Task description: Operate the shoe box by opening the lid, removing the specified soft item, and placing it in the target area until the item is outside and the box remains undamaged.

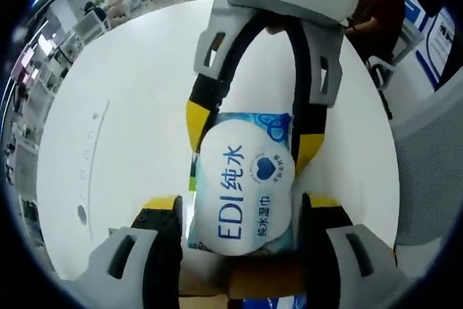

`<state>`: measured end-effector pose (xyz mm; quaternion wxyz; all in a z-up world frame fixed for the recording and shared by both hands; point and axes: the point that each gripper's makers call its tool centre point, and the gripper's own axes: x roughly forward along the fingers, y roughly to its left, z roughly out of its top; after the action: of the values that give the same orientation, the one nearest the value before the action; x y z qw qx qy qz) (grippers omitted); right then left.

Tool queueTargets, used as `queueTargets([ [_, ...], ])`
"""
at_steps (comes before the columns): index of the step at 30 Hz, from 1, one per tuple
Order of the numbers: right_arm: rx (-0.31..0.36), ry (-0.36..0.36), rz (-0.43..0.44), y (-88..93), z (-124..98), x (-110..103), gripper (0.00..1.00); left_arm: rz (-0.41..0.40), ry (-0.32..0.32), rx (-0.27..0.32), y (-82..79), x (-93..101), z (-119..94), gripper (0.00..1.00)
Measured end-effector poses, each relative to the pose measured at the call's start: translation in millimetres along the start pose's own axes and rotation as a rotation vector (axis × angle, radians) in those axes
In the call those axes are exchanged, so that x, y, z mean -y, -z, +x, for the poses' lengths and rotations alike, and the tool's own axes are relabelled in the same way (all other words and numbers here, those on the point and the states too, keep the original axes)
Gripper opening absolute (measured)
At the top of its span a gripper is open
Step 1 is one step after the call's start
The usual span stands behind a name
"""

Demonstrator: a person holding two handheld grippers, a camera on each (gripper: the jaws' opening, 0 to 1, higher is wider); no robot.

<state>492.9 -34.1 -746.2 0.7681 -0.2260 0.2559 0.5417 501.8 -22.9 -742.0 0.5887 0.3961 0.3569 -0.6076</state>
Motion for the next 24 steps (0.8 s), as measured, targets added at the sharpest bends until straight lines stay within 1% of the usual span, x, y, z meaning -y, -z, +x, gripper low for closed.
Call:
queueTargets([
  [5,0.001,0.012,0.006,-4.8,-7,-2,0.55,-0.009,-0.012,0.003,0.3,2.4,-11,0.68],
  [8,-0.002,0.022,0.003,-6.4,-11,-2,0.55,-0.027,-0.016,0.017,-2.1,4.9,-19,0.69],
  [13,0.002,0.044,0.016,-11.6,-20,-2,0.56,-0.035,-0.030,0.032,-4.8,8.3,-31,0.70],
  [16,0.018,0.057,0.032,-17.7,-27,-2,0.56,-0.054,-0.041,0.054,-8.6,10.8,-39,0.71],
  [19,0.027,0.064,0.039,-23.1,-32,-4,0.56,-0.054,-0.050,0.063,-10.5,13.6,-46,0.72],
  [24,0.016,0.077,0.035,-26.0,-41,-6,0.56,-0.057,-0.062,0.074,-11.5,17.7,-54,0.73],
])
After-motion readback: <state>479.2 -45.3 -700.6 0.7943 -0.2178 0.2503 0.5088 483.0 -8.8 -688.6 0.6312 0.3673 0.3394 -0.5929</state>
